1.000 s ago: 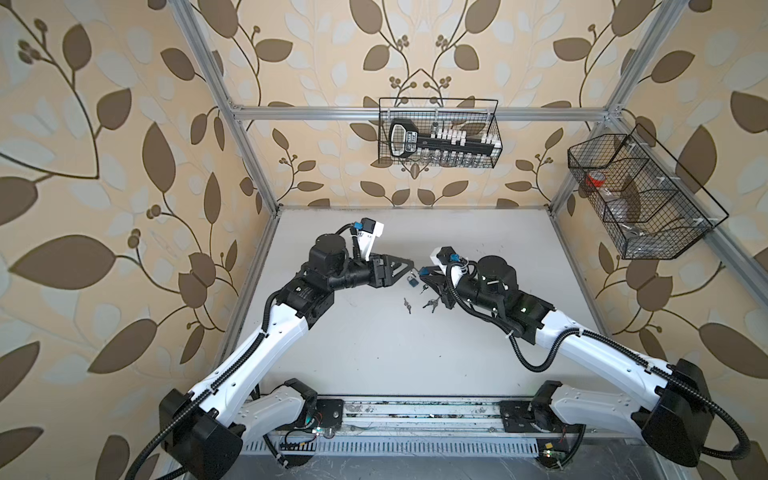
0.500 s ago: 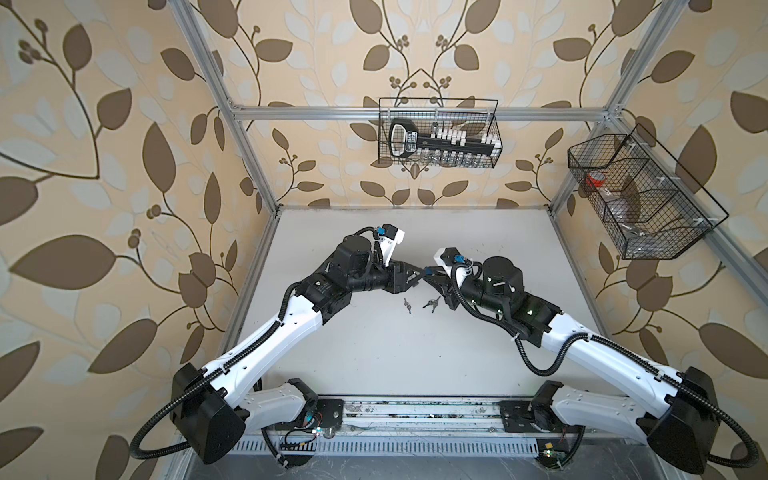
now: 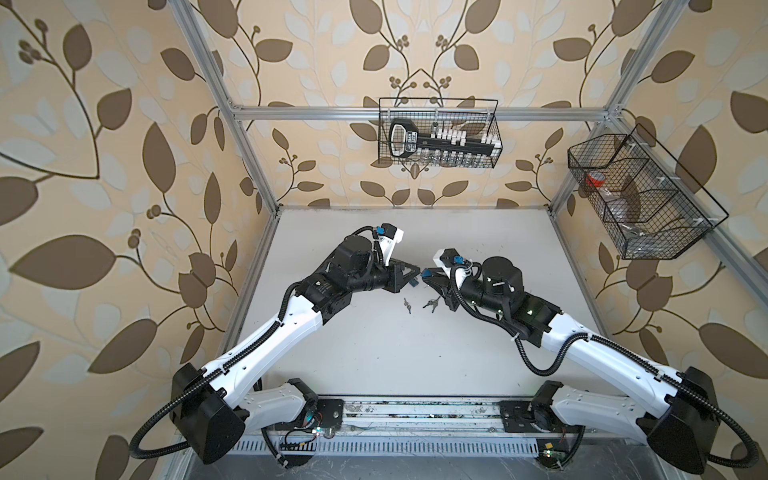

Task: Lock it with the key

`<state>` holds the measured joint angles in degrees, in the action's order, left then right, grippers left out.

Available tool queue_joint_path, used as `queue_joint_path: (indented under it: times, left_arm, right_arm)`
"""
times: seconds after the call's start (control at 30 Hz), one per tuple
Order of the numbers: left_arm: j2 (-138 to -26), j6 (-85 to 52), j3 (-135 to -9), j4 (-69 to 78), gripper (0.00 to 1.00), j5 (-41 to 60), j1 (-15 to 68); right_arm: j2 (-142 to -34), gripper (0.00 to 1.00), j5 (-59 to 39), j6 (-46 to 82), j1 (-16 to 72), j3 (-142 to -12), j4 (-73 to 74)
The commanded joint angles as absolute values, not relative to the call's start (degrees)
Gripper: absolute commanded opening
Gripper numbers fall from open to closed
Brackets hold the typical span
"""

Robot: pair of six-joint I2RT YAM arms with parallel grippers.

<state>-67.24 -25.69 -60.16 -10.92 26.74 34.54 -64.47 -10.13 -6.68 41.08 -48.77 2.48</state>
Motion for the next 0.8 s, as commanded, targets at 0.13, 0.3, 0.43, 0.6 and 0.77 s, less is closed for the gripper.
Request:
queue_joint_path:
  times: [0.13, 0.3, 0.43, 0.6, 0.77]
  left_arm:
    - [-66.2, -25.59, -62.28, -9.86, 0.0, 26.1, 34.89]
    - [-64.28, -28.25, -60.72, -6.89, 0.0, 25.18, 34.67]
    - [-63.25, -30.61, -59.06, -2.45, 0.0, 28.39, 33.89]
    - [-61.55, -36.92, -55.04, 8.39, 0.0, 34.8, 30.9]
    - [-61.85, -47.16, -51.35, 20.1, 0.0, 41.01, 25.08]
  right_arm:
    - [-62.17, 0.34, -11.6, -6.16, 41.06, -49.2, 5.11]
    - [-58.21, 0.62, -9.72, -5.98, 41.05, -44.31, 12.81]
    - [-56.87, 0.65, -9.38, -6.67, 41.06, -40.57, 19.68]
    - [-57.31, 0.6, -12.64, -3.56, 40.05, -41.94, 19.24]
    - [-56.17, 0.48, -22.83, 3.32, 34.61, -40.52, 25.04]
